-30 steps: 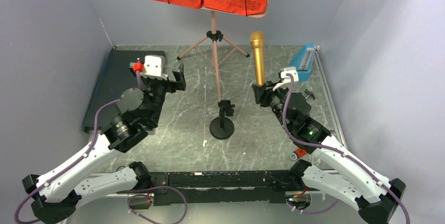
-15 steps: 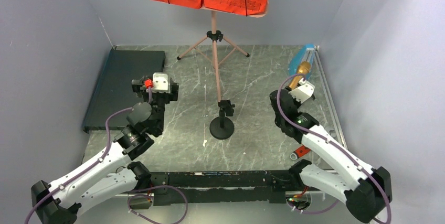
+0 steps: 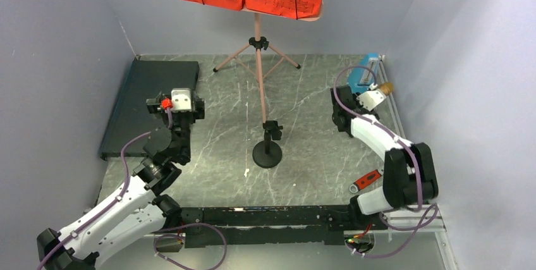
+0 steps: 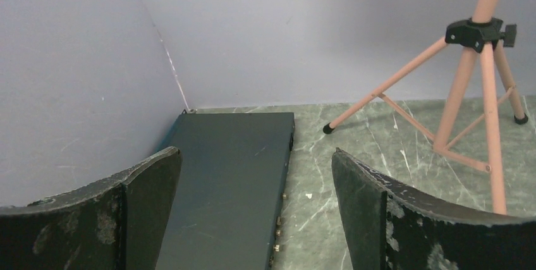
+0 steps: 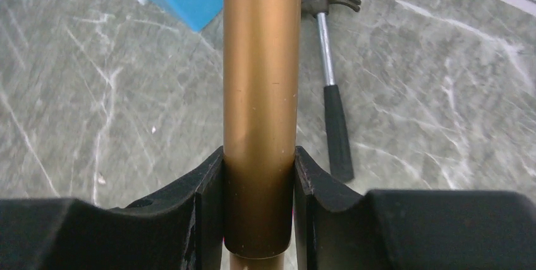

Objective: Pack up the instrument practice props

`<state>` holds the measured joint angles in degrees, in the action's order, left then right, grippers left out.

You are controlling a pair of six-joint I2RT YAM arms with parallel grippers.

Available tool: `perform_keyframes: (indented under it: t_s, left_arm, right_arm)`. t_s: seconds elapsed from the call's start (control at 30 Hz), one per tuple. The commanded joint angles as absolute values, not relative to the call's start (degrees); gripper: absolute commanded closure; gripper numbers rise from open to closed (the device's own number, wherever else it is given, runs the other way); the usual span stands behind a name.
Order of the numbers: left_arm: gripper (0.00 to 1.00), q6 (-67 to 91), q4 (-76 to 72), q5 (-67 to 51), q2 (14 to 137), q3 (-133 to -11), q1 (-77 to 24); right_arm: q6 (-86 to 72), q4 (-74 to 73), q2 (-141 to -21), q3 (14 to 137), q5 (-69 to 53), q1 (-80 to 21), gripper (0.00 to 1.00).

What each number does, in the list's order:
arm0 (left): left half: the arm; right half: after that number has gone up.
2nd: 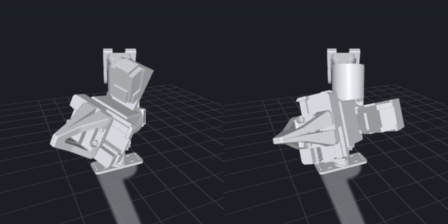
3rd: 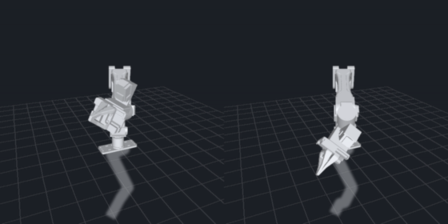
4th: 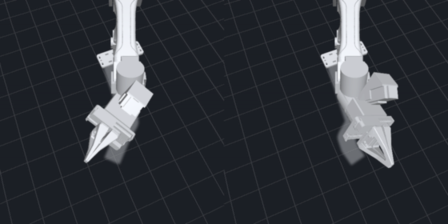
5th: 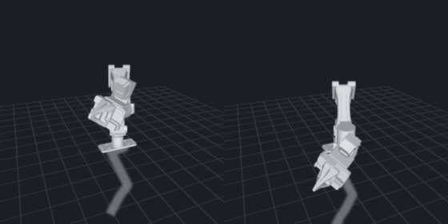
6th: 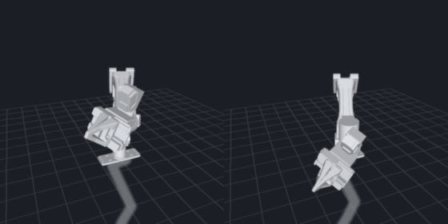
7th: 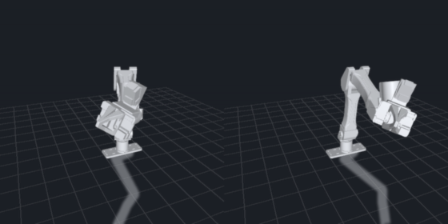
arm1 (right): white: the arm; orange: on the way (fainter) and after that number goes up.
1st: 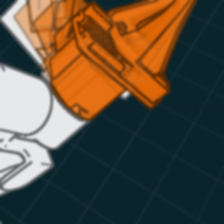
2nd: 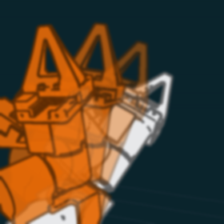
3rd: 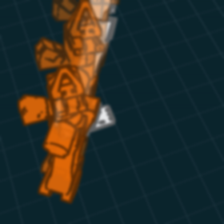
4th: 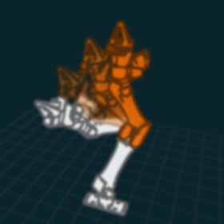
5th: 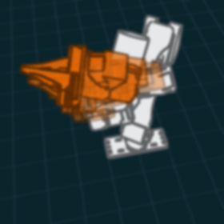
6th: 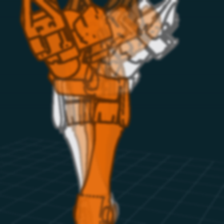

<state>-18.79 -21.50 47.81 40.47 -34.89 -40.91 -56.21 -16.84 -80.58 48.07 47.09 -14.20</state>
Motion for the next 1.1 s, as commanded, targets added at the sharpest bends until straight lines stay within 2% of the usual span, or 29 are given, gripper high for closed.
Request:
perform_keyframes:
  t_s: [0.0,0.23,0.53,0.67,0.97,1.07]
  left_arm:
    - [0.07,-16.02,-20.44,46.57,39.49,-36.21,-38.70]
    - [0.07,-13.08,-17.04,45.06,40.18,-37.18,-37.12]
    - [0.07,-12.66,-16.26,44.08,40.16,-37.34,-36.69]
    - [0.07,-12.28,-15.93,43.65,39.92,-37.35,-36.55]
    - [0.08,-11.39,-14.90,42.75,39.96,-37.62,-36.38]
    - [0.08,-11.34,-14.80,42.66,39.84,-37.62,-36.30]
  right_arm:
    - [-58.17,-12.71,-86.85,55.49,44.00,-10.80,1.00]
    - [-63.81,-19.55,-98.69,65.32,41.70,-7.51,1.00]
    - [-65.28,-20.36,-106.38,67.79,41.16,-5.33,0.90]
    - [-63.79,-20.21,-108.69,68.76,40.76,-4.68,0.81]
    - [-58.36,-17.56,-108.44,69.08,41.46,-4.59,0.47]
    - [-58.55,-18.10,-107.15,68.04,41.61,-4.66,0.40]
